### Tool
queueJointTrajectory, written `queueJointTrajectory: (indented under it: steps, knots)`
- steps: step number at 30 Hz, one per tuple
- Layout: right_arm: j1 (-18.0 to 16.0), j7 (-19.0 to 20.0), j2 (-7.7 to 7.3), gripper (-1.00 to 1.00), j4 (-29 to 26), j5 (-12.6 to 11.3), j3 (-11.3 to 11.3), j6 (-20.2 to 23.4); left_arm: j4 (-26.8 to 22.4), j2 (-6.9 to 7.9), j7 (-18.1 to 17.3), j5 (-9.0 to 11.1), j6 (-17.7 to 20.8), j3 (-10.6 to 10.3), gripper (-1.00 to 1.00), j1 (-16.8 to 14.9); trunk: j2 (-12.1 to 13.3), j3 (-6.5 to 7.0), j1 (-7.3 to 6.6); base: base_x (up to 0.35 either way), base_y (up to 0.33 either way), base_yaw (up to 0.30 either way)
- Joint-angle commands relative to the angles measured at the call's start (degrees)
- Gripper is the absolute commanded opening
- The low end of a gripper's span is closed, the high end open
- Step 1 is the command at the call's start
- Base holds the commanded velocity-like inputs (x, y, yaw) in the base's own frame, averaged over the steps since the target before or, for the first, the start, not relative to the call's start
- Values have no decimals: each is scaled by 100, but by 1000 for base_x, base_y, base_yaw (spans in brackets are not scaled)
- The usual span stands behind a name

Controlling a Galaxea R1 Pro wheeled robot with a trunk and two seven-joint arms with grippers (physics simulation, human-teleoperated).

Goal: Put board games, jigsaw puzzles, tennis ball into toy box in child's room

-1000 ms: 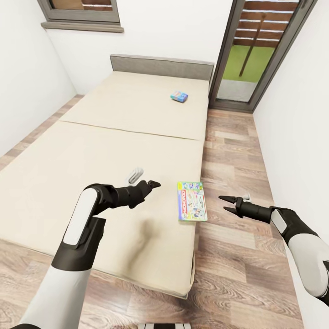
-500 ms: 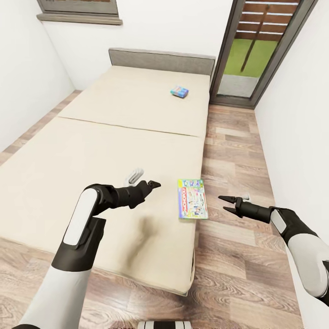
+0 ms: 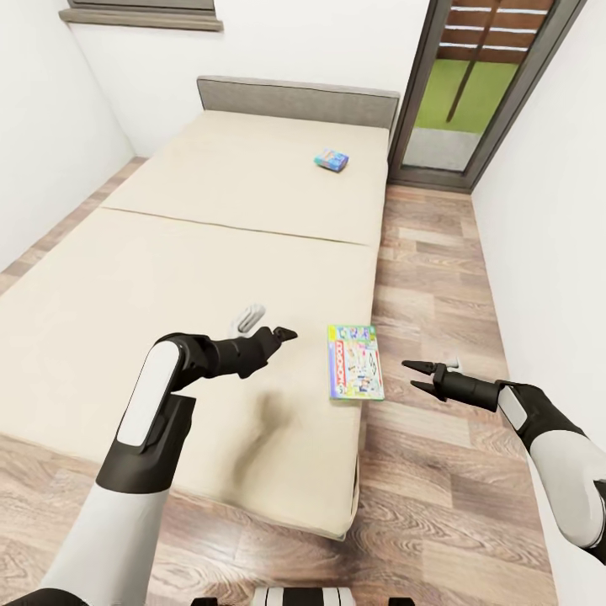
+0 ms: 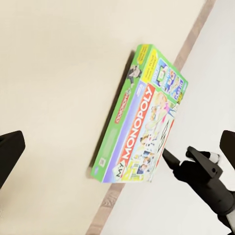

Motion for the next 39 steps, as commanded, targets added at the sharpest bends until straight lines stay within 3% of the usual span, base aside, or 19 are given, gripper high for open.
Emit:
queueJointTrajectory:
  steps: [1, 5, 15, 20, 28, 39]
  knots:
    - [-2, 15, -1, 100, 3, -11, -14, 31, -5, -3, 60, 50, 10, -8, 100, -35, -2, -13, -1, 0, 0, 0]
    - [1, 31, -2, 100, 3, -10, -12, 24, -10, -4, 54, 47, 11, -55, 100, -85, -2, -51, -1, 0, 0, 0]
    - [5, 57, -6, 100, -6, -9, -13, 2, -18, -12, 51, 51, 12, -447, 100, -426, -2, -144, -1, 0, 0, 0]
    - [5, 60, -7, 100, -9, -9, -14, -4, -21, -13, 64, 60, 14, -542, 100, -592, -2, -191, -1, 0, 0, 0]
    - [7, 64, -11, 100, -12, -9, -15, -13, -20, -16, 78, 77, 19, -609, 100, -798, -2, -266, -1, 0, 0, 0]
    - [39, 272, -8, 100, -78, -10, -17, -31, -14, 1, 96, 288, 18, -662, 100, -930, -2, -332, -1, 0, 0, 0]
